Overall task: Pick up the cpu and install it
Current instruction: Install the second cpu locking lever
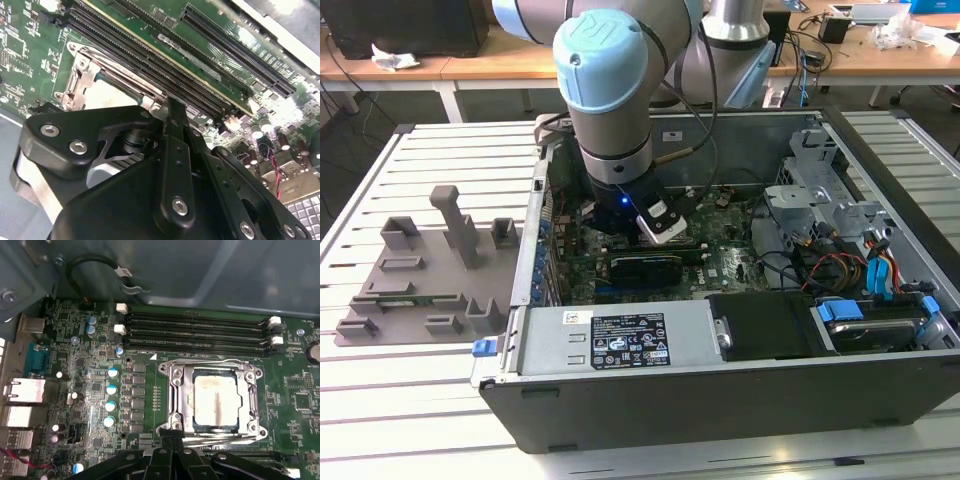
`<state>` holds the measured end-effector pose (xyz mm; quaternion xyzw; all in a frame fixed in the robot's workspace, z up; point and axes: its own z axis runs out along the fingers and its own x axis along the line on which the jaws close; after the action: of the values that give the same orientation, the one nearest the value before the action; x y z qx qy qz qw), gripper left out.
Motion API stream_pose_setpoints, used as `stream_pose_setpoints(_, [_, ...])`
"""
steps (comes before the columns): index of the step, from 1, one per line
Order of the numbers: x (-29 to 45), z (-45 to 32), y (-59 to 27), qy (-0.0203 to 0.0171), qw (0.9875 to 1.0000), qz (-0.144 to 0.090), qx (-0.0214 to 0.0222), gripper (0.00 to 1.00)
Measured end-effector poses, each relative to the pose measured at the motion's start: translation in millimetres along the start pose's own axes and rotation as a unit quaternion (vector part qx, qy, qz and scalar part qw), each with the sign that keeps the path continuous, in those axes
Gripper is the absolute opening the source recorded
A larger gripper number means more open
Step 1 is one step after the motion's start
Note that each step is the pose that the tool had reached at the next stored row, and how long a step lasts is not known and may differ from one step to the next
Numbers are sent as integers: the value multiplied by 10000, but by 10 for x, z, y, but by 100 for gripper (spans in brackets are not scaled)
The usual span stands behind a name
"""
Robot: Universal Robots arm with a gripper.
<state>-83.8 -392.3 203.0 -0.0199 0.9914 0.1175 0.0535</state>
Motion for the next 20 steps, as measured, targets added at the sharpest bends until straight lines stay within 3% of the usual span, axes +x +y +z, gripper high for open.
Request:
stream_pose_setpoints(5, [22, 27, -7, -4, 10000, 10, -92, 11])
stream_pose_setpoints(16, [33, 75, -17, -7, 9999, 13, -114, 11])
stream_pose_setpoints(18, [31, 61, -14, -7, 9999, 12, -109, 11])
stream_pose_setpoints(20, [24, -1, 2, -5, 10000, 10, -85, 11])
